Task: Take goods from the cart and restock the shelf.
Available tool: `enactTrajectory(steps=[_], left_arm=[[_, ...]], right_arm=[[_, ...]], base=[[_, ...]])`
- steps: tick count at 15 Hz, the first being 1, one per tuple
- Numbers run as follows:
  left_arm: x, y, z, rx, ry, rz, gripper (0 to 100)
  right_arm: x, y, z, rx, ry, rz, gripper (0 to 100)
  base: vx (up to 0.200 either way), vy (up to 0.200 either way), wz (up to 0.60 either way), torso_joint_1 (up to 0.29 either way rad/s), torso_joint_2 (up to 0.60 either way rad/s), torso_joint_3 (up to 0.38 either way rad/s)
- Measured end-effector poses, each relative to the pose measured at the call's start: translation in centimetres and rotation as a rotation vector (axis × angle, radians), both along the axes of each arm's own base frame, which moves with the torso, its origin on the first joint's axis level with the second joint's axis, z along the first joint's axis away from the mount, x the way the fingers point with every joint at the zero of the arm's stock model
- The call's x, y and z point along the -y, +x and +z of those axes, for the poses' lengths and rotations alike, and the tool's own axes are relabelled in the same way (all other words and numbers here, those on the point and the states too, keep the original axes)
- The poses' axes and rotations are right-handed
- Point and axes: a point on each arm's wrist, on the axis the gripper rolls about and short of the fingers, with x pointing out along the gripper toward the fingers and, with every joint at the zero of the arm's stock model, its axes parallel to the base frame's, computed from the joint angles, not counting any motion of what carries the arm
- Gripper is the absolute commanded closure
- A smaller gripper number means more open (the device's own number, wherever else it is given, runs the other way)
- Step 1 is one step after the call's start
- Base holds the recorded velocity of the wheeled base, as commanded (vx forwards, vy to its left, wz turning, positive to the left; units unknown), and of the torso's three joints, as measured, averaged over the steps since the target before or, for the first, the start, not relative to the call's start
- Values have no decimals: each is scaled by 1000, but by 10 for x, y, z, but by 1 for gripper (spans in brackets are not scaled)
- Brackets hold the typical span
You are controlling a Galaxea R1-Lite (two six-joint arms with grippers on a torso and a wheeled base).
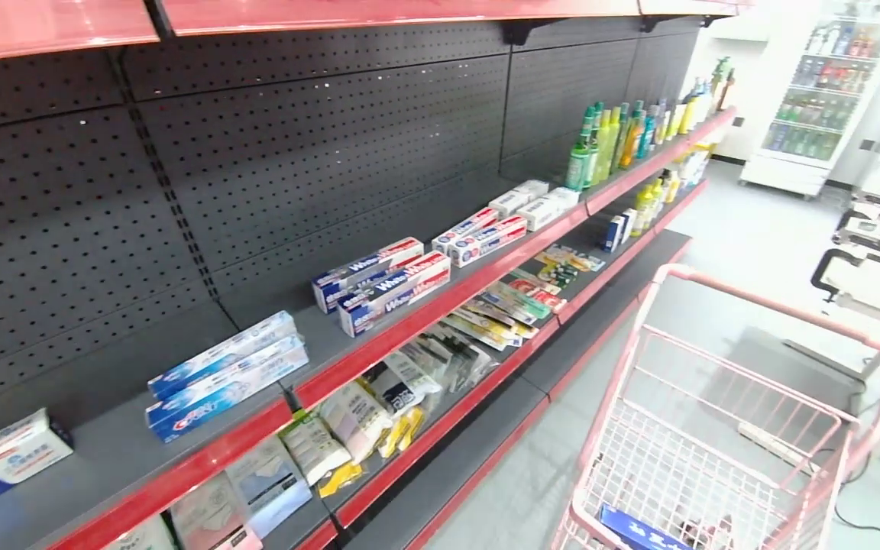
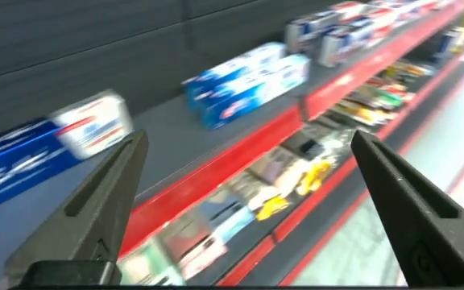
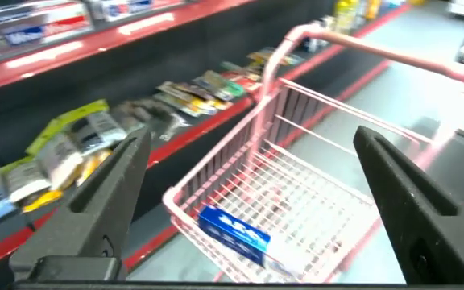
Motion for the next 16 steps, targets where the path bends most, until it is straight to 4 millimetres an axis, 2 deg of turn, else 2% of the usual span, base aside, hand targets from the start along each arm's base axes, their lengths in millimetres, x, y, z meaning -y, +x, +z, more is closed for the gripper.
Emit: enactTrajectory(steps=[5,16], left_arm=[[0,0,0,2,0,0,0],[0,0,0,0,0,0,0]], right_arm=[[0,0,0,0,0,0,0],[0,0,0,-2,8,0,0]], base=[[0,0,-600,2,1,5],[0,0,0,0,0,0]])
